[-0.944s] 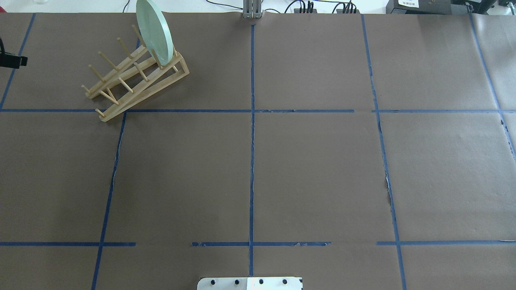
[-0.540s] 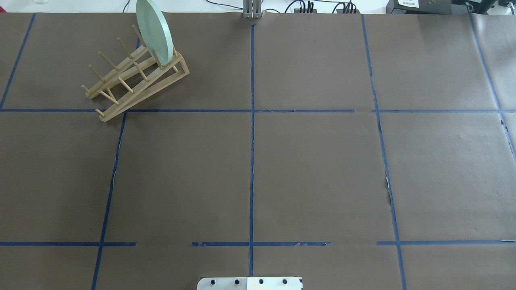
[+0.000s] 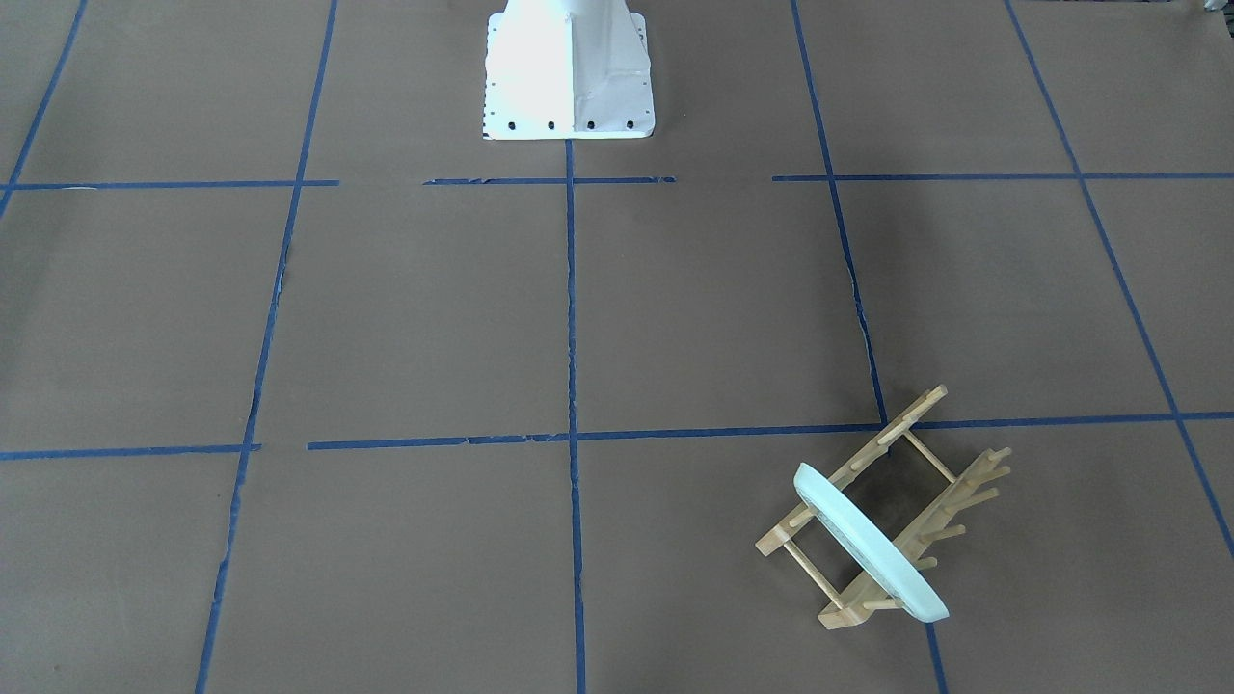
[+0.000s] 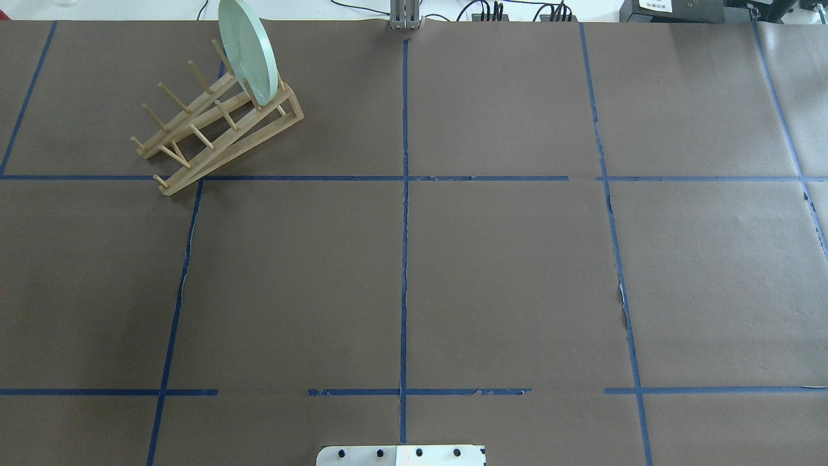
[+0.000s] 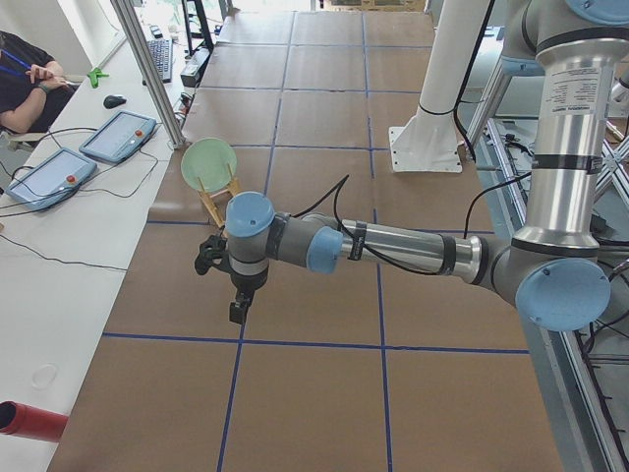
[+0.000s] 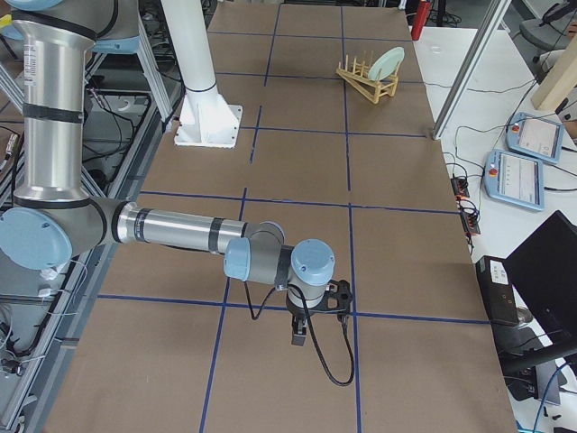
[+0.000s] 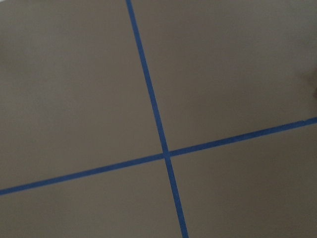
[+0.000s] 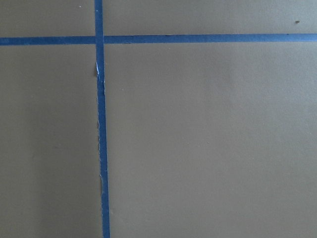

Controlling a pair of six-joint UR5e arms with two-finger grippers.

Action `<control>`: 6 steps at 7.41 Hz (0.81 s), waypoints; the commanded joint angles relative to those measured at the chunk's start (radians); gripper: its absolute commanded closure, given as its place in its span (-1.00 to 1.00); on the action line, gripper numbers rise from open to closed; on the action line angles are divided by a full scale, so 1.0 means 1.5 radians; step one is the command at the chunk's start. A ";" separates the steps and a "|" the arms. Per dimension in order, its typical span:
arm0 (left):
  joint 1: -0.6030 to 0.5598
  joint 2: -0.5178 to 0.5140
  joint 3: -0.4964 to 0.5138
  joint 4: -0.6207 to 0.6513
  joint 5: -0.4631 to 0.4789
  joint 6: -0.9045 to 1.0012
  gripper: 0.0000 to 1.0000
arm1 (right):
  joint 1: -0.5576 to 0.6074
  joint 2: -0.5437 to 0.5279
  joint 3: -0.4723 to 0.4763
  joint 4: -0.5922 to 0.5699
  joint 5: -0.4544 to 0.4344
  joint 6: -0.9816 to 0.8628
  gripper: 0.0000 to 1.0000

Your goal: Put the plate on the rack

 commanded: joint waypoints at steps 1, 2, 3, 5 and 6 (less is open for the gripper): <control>-0.013 0.010 0.026 0.042 -0.032 0.000 -1.00 | 0.000 0.000 0.000 0.000 0.000 0.000 -1.00; -0.012 0.012 0.026 0.043 -0.032 -0.001 -1.00 | 0.001 0.000 0.000 0.000 0.000 0.000 -1.00; -0.011 0.012 0.026 0.042 -0.030 -0.001 -1.00 | 0.000 0.000 0.000 0.000 0.000 0.000 -1.00; -0.011 0.012 0.023 0.042 -0.025 -0.001 -1.00 | 0.000 0.000 0.000 0.000 0.000 0.000 -1.00; -0.011 0.012 0.024 0.042 -0.025 -0.001 -1.00 | 0.001 0.000 0.000 0.000 0.000 0.000 -1.00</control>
